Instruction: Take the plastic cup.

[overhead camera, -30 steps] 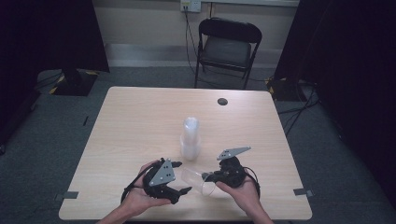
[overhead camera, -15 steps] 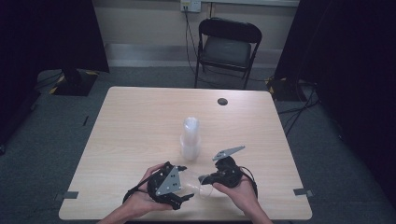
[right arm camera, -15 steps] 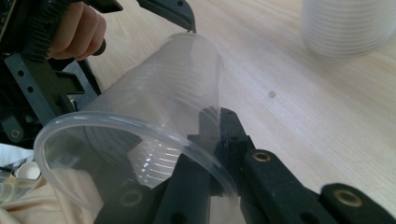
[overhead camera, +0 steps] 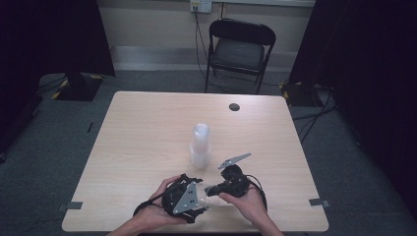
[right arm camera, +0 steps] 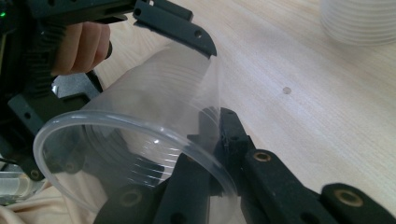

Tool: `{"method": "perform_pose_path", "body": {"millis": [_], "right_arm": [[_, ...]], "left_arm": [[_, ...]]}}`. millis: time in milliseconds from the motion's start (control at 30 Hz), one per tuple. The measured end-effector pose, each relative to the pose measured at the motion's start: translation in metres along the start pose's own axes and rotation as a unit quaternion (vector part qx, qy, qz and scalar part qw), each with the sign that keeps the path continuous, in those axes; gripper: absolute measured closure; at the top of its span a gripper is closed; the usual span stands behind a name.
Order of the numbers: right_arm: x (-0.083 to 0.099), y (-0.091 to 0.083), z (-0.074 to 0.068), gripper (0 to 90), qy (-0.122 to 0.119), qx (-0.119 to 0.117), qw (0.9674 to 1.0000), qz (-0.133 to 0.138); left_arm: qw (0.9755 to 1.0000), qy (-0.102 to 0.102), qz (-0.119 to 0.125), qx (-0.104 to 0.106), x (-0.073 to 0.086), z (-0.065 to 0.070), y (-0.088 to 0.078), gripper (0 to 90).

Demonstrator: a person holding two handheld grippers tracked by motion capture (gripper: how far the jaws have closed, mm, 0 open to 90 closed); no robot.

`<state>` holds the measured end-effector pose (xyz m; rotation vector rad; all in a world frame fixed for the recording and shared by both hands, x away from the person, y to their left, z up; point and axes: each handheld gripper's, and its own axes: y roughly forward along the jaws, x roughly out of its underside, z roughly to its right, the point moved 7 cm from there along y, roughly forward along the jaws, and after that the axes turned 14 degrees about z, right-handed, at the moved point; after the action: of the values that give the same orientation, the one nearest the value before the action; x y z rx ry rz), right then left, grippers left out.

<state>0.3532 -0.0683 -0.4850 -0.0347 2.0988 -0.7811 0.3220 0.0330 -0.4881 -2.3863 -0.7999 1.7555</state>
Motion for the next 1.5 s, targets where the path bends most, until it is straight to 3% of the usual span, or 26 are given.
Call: {"method": "perform_pose_path", "body": {"millis": [667, 900, 1133, 1167, 1500], "right_arm": [[0.003, 0.013, -0.001, 88.7, 0.038, 0.002, 0.9993, 0.001], [0.003, 0.014, -0.001, 88.4, 0.046, 0.005, 0.9989, 0.002], [0.001, 0.012, 0.0, 88.2, 0.05, 0.008, 0.9986, 0.015], [0.001, 0.012, 0.0, 88.2, 0.05, 0.008, 0.9986, 0.015], [-0.002, 0.008, 0.001, 79.7, 0.057, 0.007, 0.9979, 0.031]], "left_arm": [[0.9996, 0.027, 0.011, 0.003, -0.01, 0.009, 0.008, 23.3], [0.9996, 0.023, 0.017, 0.0, -0.011, 0.009, 0.007, 24.0], [0.9996, 0.003, 0.027, -0.004, -0.011, 0.007, 0.006, 25.5], [0.9996, 0.003, 0.027, -0.004, -0.011, 0.007, 0.006, 28.9], [0.9993, -0.015, 0.033, -0.01, -0.009, 0.003, 0.004, 28.6]]}}
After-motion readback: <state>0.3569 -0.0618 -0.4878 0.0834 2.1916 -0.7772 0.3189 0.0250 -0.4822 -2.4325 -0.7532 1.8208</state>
